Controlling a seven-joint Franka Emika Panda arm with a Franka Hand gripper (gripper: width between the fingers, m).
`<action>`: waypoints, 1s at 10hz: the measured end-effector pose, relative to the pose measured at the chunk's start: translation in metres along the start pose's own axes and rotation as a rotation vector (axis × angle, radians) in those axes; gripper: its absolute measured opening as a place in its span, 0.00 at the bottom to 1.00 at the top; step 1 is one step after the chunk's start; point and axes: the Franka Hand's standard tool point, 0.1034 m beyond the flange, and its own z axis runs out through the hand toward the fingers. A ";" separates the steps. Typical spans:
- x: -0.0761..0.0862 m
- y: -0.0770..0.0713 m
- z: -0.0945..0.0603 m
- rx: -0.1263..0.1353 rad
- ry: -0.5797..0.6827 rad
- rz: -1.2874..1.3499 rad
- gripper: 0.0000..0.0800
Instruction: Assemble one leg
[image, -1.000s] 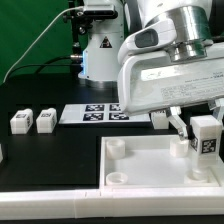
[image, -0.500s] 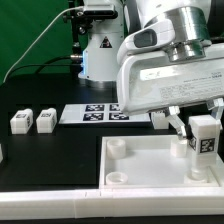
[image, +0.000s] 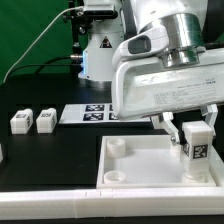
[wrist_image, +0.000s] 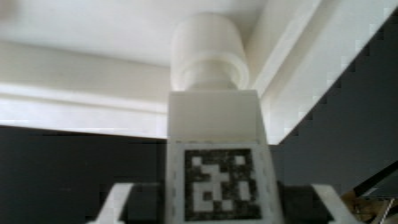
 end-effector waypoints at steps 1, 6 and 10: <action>0.000 0.001 0.002 -0.002 0.011 0.002 0.36; 0.001 -0.002 0.002 -0.004 0.023 0.006 0.36; 0.000 -0.002 0.003 -0.004 0.021 0.006 0.77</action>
Offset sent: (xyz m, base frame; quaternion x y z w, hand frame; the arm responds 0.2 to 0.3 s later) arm -0.0062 -0.0029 -0.0149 -0.0154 -0.0240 0.0138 0.9995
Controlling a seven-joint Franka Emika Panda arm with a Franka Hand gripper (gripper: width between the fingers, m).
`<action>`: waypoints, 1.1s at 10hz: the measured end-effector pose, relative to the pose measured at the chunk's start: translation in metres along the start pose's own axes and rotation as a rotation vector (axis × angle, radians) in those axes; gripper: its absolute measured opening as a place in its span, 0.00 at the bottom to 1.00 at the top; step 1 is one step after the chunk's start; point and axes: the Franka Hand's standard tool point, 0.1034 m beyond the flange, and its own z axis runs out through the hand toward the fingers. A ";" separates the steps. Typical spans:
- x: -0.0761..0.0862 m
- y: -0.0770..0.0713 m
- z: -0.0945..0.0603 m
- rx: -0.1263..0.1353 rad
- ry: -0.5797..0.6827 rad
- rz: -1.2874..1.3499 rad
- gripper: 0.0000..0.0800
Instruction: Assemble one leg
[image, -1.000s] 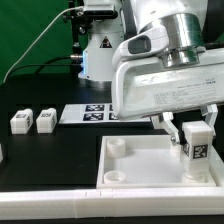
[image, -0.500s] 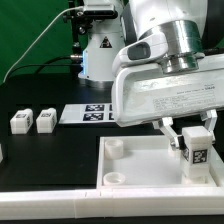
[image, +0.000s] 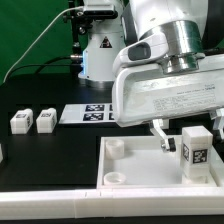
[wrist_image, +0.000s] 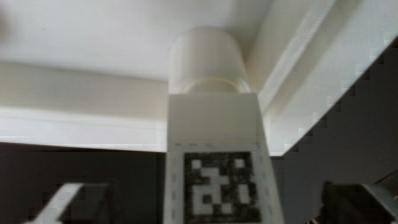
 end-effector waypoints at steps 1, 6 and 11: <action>0.000 0.000 0.000 0.000 0.000 0.000 0.80; 0.000 0.000 0.000 0.000 0.000 0.000 0.81; 0.015 -0.002 -0.018 0.042 -0.199 0.006 0.81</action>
Offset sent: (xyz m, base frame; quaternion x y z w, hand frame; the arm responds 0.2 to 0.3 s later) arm 0.0000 0.0000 0.0000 0.0000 0.0000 0.0000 1.0000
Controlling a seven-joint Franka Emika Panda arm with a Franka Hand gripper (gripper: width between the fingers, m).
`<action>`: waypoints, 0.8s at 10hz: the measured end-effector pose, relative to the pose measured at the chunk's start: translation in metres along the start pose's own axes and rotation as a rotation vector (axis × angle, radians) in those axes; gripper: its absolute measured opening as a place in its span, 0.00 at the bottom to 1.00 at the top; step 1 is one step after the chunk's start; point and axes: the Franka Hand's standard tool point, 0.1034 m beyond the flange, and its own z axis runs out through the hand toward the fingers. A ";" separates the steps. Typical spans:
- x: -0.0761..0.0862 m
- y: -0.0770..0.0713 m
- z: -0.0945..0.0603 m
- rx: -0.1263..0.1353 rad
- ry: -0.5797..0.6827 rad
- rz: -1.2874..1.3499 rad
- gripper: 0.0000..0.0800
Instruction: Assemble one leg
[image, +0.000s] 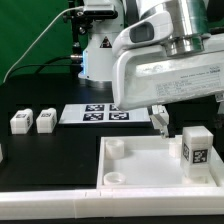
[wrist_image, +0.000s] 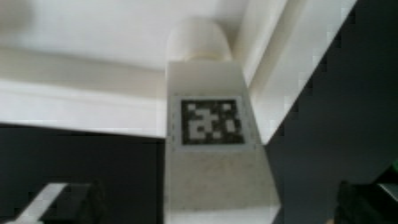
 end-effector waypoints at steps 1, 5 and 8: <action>0.009 0.000 -0.006 0.020 -0.085 0.005 0.81; 0.007 -0.005 0.002 0.093 -0.408 0.022 0.81; -0.001 -0.004 0.022 0.079 -0.354 0.036 0.81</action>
Offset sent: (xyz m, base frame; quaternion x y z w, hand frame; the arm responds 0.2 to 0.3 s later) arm 0.0149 -0.0087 -0.0067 -0.0015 -0.1734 -0.0034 0.9849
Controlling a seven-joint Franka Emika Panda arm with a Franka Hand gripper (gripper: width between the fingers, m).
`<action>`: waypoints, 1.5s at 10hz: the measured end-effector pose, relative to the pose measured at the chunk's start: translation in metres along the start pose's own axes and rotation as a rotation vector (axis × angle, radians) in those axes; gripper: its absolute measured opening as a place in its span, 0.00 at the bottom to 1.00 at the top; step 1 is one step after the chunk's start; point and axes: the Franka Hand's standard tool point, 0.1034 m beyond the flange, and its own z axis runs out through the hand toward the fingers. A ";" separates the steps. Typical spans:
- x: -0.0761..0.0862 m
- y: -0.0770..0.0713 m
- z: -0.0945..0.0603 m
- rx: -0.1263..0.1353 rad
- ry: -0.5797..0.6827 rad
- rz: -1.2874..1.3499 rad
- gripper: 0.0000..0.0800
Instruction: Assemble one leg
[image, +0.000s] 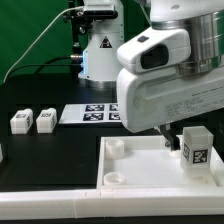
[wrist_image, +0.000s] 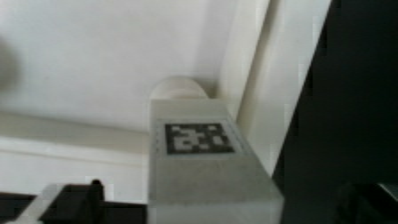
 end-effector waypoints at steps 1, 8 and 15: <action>-0.001 -0.002 0.004 -0.002 0.011 0.007 0.78; 0.000 0.001 0.003 0.001 0.016 0.278 0.37; 0.002 0.002 0.006 0.054 0.104 1.271 0.37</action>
Offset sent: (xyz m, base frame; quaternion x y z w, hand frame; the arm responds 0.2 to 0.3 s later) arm 0.0000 0.0000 0.0000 0.0000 0.0000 0.0899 0.9960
